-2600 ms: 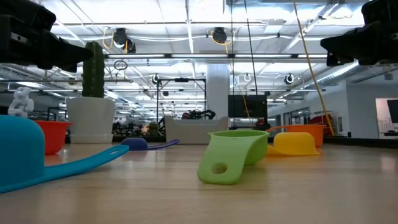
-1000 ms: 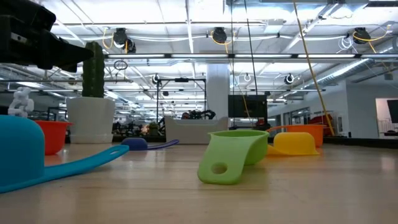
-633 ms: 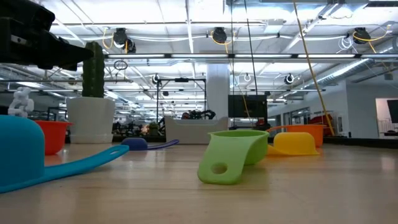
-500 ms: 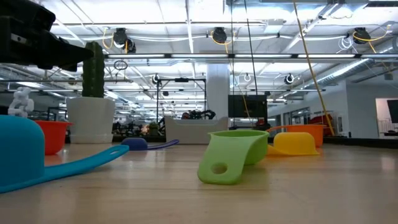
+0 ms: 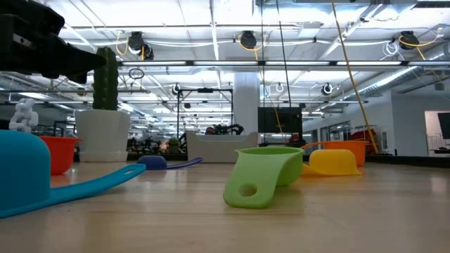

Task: Nest measuring cups in basket
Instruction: Move the orange measuring cup to the center

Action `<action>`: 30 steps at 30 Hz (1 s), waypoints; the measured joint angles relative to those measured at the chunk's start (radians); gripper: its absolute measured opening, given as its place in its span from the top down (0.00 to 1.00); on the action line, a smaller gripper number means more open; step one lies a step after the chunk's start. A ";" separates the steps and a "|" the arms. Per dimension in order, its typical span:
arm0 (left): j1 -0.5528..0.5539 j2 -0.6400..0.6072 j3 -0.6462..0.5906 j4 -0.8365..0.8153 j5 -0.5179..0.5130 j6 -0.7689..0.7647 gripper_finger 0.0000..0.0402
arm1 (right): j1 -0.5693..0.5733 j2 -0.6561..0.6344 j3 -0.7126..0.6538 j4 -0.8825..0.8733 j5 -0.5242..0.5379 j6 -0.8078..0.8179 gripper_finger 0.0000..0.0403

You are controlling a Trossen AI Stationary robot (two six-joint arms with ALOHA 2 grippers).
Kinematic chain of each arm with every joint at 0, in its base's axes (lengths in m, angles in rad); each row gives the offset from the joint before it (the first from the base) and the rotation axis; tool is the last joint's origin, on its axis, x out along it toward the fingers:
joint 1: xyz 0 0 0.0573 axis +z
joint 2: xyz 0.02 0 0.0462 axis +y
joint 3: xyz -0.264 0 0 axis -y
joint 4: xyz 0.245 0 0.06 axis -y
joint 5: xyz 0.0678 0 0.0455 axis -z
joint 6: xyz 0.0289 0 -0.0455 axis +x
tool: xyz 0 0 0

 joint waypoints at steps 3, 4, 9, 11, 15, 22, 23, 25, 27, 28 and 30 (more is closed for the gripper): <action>0.000 0.000 0.000 0.001 -0.027 -0.065 0.95 | -0.012 0.041 0.000 -0.092 0.001 0.072 0.96; 0.000 0.000 0.000 0.002 -0.038 -0.102 0.95 | -0.020 0.055 0.000 -0.123 0.001 0.099 0.94; 0.000 0.000 0.000 0.008 -0.098 -0.227 0.95 | -0.083 0.112 0.000 -0.296 0.004 0.232 0.82; 0.000 0.000 0.000 0.008 -0.105 -0.262 0.95 | -0.114 0.137 0.000 -0.353 0.000 0.266 0.77; 0.000 0.006 0.000 0.008 -0.105 -0.370 0.95 | -0.163 0.182 -0.019 -0.409 -0.003 0.299 0.69; 0.002 0.071 0.000 0.008 -0.106 -0.409 0.95 | -0.185 0.239 -0.139 -0.375 -0.030 0.282 0.56; 0.002 0.084 0.000 0.008 -0.106 -0.409 0.95 | -0.185 0.242 -0.163 -0.357 -0.031 0.269 0.54; 0.002 0.105 0.000 0.010 -0.106 -0.409 0.95 | -0.185 0.242 -0.210 -0.303 -0.030 0.247 0.50; 0.002 0.128 0.000 0.017 -0.108 -0.410 0.95 | -0.185 0.235 -0.264 -0.224 -0.031 0.228 0.47; 0.002 0.138 0.000 0.021 -0.109 -0.409 0.95 | -0.185 0.231 -0.291 -0.188 -0.031 0.212 0.45; 0.002 0.156 0.000 0.040 -0.109 -0.408 0.95 | -0.185 0.224 -0.346 -0.116 -0.032 0.185 0.42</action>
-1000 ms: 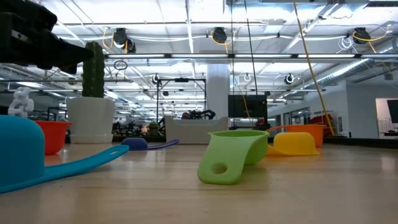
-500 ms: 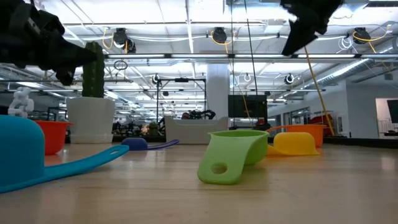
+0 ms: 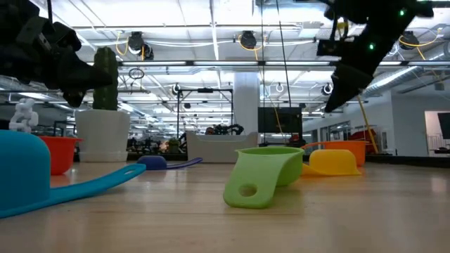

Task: Nest measuring cups in basket
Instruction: Move the orange measuring cup to the center

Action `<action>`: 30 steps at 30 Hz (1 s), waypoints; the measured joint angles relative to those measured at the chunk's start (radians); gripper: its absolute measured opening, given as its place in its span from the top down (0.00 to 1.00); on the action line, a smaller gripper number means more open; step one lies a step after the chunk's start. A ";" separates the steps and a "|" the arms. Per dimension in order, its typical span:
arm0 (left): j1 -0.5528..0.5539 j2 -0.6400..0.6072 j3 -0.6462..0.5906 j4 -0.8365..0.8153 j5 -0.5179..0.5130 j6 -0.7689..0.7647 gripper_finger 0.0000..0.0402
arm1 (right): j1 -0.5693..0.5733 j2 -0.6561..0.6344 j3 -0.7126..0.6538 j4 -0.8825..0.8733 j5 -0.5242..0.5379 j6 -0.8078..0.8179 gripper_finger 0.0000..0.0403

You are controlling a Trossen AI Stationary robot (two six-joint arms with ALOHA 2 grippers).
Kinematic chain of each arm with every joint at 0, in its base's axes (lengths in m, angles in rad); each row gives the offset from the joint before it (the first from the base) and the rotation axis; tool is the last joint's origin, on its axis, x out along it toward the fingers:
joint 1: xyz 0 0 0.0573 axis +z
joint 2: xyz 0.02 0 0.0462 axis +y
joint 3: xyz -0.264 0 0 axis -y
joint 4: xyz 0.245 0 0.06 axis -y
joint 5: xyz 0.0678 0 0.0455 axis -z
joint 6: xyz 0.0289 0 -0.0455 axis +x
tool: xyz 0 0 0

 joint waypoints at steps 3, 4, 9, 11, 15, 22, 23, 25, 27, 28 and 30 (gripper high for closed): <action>0.000 0.021 0.000 0.008 0.000 0.000 0.95 | -0.010 -0.001 -0.056 0.061 -0.002 -0.065 0.38; 0.000 0.026 -0.001 0.009 0.000 0.000 0.95 | -0.014 -0.001 -0.067 0.069 -0.002 -0.075 0.37; 0.000 0.045 -0.001 0.018 -0.007 0.007 0.95 | -0.040 -0.002 -0.107 0.088 -0.002 -0.097 0.35; 0.000 0.046 -0.001 0.017 -0.020 0.007 0.95 | -0.054 -0.002 -0.128 0.094 -0.003 -0.098 0.35; 0.001 0.046 -0.001 0.018 -0.027 0.007 0.95 | -0.092 -0.001 -0.190 0.144 -0.004 -0.109 0.36; 0.001 0.046 -0.001 0.019 -0.029 0.007 0.95 | -0.141 -0.001 -0.287 0.313 -0.020 -0.181 0.36; 0.001 0.046 -0.001 0.019 -0.029 0.008 0.95 | -0.146 -0.001 -0.299 0.332 -0.030 -0.194 0.36; 0.001 0.046 -0.001 0.019 -0.029 0.013 0.95 | -0.156 -0.001 -0.315 0.351 -0.030 -0.206 0.36; 0.001 0.046 0.000 0.019 -0.029 0.015 0.95 | -0.168 -0.001 -0.324 0.351 -0.029 -0.213 0.36; 0.001 0.046 0.000 0.019 -0.030 0.016 0.95 | -0.173 -0.001 -0.328 0.350 -0.029 -0.214 0.36; 0.001 0.046 0.000 0.019 -0.030 0.016 0.95 | -0.181 -0.001 -0.331 0.355 -0.029 -0.225 0.39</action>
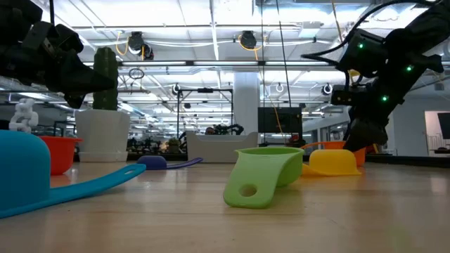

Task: Nest measuring cups in basket
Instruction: Move the orange measuring cup to the center

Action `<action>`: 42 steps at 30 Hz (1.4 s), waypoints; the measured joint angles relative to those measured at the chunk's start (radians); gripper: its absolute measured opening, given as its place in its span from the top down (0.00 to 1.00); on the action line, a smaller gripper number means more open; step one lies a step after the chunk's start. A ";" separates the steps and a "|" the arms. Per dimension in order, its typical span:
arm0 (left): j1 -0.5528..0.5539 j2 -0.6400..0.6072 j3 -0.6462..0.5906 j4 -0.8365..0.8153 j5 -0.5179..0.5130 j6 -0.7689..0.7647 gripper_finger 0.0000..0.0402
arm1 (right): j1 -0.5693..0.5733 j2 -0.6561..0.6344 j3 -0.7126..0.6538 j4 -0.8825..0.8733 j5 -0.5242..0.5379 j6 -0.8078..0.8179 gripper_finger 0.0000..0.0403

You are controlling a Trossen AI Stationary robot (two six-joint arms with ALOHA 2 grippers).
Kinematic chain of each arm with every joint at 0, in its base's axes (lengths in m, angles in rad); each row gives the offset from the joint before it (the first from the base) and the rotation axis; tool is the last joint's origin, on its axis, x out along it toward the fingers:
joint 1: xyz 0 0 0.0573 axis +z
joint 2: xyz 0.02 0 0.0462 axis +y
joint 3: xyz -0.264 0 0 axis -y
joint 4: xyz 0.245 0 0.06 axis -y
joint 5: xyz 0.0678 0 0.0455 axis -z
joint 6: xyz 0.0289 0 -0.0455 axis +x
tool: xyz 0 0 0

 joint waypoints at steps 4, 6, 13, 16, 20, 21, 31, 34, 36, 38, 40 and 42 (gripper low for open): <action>0.000 0.000 0.000 0.001 0.000 0.001 0.95 | -0.003 0.000 0.000 0.013 -0.023 -0.022 0.48; 0.000 0.000 0.000 0.002 0.000 0.001 0.95 | -0.006 0.000 0.000 0.015 -0.055 -0.032 0.55; 0.000 0.000 0.001 0.041 0.000 0.001 0.95 | -0.035 0.000 0.000 0.011 -0.104 -0.033 0.82; 0.000 0.000 0.001 0.051 -0.001 0.002 0.95 | -0.035 0.000 0.000 0.017 -0.106 -0.041 0.93; 0.000 0.000 0.001 0.051 -0.001 0.004 0.95 | -0.035 0.000 0.000 0.018 -0.116 -0.081 0.98; 0.000 0.000 0.001 0.051 -0.001 0.004 0.95 | -0.033 0.000 0.000 0.018 -0.121 -0.091 0.97; 0.000 0.000 0.001 0.052 -0.001 0.006 0.95 | -0.025 0.000 0.106 0.019 -0.233 -0.082 0.99; 0.000 0.000 0.001 0.052 -0.001 0.010 0.95 | -0.002 0.000 0.140 0.017 -0.234 -0.080 0.98; 0.000 0.000 0.001 0.052 -0.001 0.013 0.95 | 0.013 0.000 0.168 0.018 -0.234 -0.081 0.98; 0.000 0.000 0.001 0.052 -0.002 0.017 0.95 | 0.030 0.000 0.195 0.018 -0.234 -0.081 0.98; 0.000 0.000 0.001 0.053 -0.008 0.018 0.95 | 0.048 0.000 0.222 0.018 -0.234 -0.068 0.98; 0.000 0.000 0.001 0.053 -0.018 0.018 0.95 | 0.068 0.004 0.249 0.018 -0.234 -0.052 0.98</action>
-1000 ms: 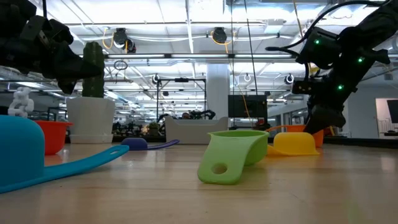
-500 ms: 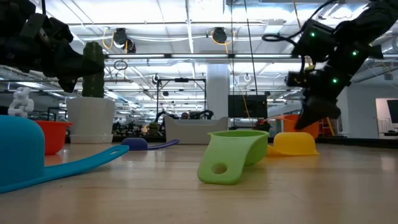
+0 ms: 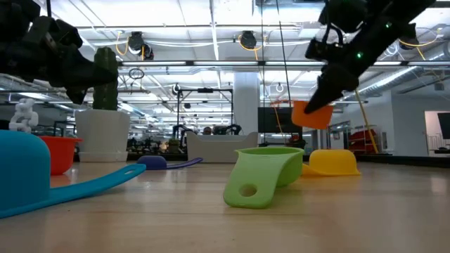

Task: Nest measuring cups in basket
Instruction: Move the orange measuring cup to the center

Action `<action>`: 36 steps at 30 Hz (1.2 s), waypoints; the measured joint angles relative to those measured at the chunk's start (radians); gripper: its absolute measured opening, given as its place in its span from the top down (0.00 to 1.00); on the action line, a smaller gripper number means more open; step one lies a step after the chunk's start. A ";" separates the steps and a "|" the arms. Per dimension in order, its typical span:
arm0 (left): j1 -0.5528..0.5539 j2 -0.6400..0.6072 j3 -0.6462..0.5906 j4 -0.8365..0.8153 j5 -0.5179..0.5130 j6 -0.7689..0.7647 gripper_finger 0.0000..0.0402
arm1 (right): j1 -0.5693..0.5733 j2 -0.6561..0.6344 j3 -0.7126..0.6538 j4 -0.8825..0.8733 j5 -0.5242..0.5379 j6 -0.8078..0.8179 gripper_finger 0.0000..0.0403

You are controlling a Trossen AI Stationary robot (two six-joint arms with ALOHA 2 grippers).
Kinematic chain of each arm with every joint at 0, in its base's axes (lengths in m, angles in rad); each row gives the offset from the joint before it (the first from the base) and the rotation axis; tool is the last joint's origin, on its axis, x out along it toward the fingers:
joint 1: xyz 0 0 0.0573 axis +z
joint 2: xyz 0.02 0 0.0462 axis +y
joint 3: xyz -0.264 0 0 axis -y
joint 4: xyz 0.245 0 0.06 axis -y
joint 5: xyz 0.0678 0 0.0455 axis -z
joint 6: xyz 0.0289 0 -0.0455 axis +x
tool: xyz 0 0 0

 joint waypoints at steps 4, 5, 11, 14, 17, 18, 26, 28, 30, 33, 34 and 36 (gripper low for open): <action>0.000 0.000 0.000 0.001 -0.009 0.000 0.95 | 0.041 0.032 0.047 -0.001 0.000 0.021 0.98; 0.000 0.000 0.000 0.001 -0.009 0.000 0.95 | 0.052 0.048 0.061 0.001 0.000 0.022 0.98; 0.000 0.000 0.000 0.020 -0.010 0.000 0.95 | 0.109 0.185 0.163 0.007 -0.002 -0.022 0.98; 0.000 0.000 0.000 0.019 -0.010 0.000 0.95 | 0.135 0.271 0.225 0.008 -0.020 -0.068 0.98; 0.000 0.000 0.000 0.019 -0.010 0.000 0.95 | 0.151 0.351 0.277 0.033 -0.088 -0.106 0.98; 0.000 0.000 0.000 0.019 -0.010 -0.001 0.95 | 0.156 0.373 0.293 0.050 -0.114 -0.116 0.98; 0.000 0.001 0.000 0.015 -0.010 -0.017 0.95 | 0.176 0.506 0.406 0.075 -0.256 -0.194 0.98; 0.000 0.001 0.000 0.015 -0.010 -0.030 0.95 | 0.176 0.531 0.422 0.075 -0.306 -0.200 0.98; 0.000 0.001 0.000 0.015 -0.010 -0.039 0.95 | 0.176 0.554 0.432 0.076 -0.341 -0.213 0.98; 0.000 0.001 0.000 0.015 -0.010 -0.041 0.95 | 0.176 0.579 0.439 0.074 -0.391 -0.222 0.98; 0.000 0.001 0.000 0.015 -0.010 -0.041 0.95 | 0.176 0.581 0.439 0.072 -0.394 -0.224 0.98; 0.000 0.001 0.000 0.015 -0.009 -0.041 0.95 | 0.176 0.584 0.439 0.074 -0.394 -0.225 0.98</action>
